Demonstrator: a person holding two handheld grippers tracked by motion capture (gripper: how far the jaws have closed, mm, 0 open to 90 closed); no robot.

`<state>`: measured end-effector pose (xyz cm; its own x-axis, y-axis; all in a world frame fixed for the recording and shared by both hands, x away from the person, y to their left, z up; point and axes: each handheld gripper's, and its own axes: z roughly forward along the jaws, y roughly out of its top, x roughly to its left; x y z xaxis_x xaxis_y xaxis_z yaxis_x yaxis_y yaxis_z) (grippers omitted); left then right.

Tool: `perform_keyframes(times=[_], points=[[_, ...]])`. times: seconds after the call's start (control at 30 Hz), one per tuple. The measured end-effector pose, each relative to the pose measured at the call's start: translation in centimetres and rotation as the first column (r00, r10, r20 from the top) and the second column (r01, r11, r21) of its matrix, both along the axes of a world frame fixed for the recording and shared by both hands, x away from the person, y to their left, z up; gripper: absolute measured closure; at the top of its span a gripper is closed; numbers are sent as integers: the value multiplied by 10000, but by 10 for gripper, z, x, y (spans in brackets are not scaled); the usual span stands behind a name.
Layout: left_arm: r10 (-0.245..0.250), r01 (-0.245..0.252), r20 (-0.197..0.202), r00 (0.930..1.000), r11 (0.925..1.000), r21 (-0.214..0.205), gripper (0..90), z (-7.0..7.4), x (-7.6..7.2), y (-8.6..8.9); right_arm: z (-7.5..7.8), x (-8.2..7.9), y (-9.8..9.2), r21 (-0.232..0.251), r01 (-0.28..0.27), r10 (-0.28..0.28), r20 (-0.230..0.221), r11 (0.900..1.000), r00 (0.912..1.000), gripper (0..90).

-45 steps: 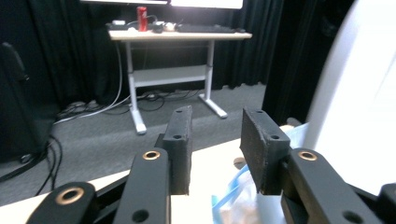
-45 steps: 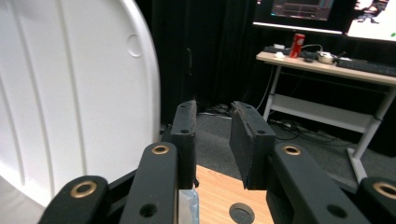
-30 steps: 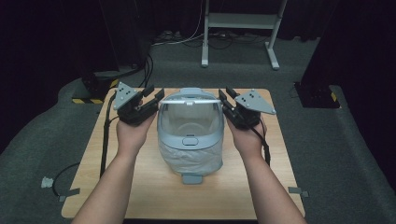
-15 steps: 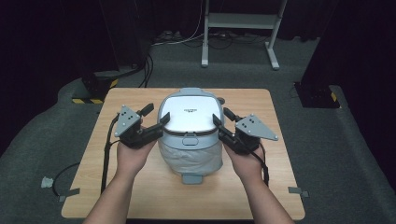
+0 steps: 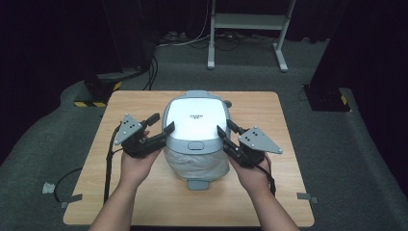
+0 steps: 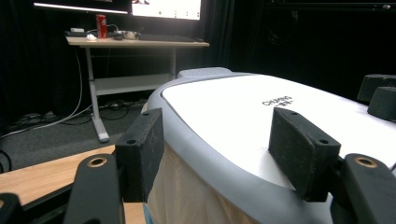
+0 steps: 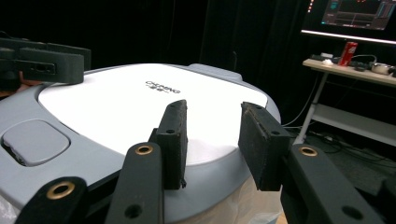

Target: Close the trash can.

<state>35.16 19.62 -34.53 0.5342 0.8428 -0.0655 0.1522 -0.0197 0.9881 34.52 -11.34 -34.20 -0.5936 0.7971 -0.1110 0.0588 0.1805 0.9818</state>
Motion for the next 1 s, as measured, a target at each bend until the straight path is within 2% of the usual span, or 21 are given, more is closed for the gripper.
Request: perform_keyframes(times=[0.07, 0.17, 0.23, 0.37, 0.43, 0.53, 0.67, 0.7, 0.77, 0.83, 0.9, 0.97, 1.0], points=[[271, -273, 67, 9996, 9991, 315, 352, 5, -3, 2, 4, 1, 0, -193, 138, -138, 11, 9997, 9999, 560], [603, -614, 351, 9976, 9976, 326, 343, 7, -7, 14, 8, 1, -6, 160, 370, -370, 46, 9992, 9993, 515], [799, -808, 277, 9964, 9961, 346, 338, 5, -6, 24, 8, 3, -11, 253, 723, -724, 55, 9971, 9974, 475], [1261, -1244, -176, 9919, 9893, 766, 332, -16, -1, 41, 0, 9, -27, 440, 1297, -1287, -248, 9906, 9914, 453], [1410, -1349, -674, 9877, 9869, 886, 328, -33, 4, 49, -11, 13, -36, 433, 1589, -1567, -507, 9863, 9864, 447], [1697, -1535, -1372, 9759, 9807, 1210, 323, -63, 9, 58, -28, 18, -46, 254, 1927, -1895, -953, 9809, 9773, 436], [1906, -1571, -2331, 9536, 9754, 1547, 313, -101, 11, 68, -58, 24, -58, -50, 2309, -2287, -1621, 9730, 9599, 430], [1993, -1586, -2611, 9445, 9728, 1687, 310, -113, 11, 70, -66, 25, -60, -189, 2409, -2403, -1799, 9704, 9539, 427], [2083, -1525, -3003, 9308, 9681, 1989, 300, -129, 11, 73, -82, 28, -65, -446, 2575, -2610, -2143, 9653, 9413, 424], [2222, -1431, -3500, 9100, 9607, 2377, 292, -148, 12, 76, -101, 30, -70, -734, 2682, -2781, -2596, 9606, 9248, 414], [2402, -1253, -3982, 8853, 9478, 2932, 281, -165, 13, 76, -121, 32, -73, -1144, 2766, -2986, -3019, 9542, 9054, 405], [2531, -1051, -4243, 8695, 9339, 3417, 256, -180, 13, 73, -140, 33, -77, -1550, 2895, -3257, -3307, 9446, 8857, 400], [2431, -897, -4443, 8622, 9367, 3384, 246, -182, 13, 72, -148, 34, -79, -1733, 2936, -3370, -3413, 9401, 8775, 396]])
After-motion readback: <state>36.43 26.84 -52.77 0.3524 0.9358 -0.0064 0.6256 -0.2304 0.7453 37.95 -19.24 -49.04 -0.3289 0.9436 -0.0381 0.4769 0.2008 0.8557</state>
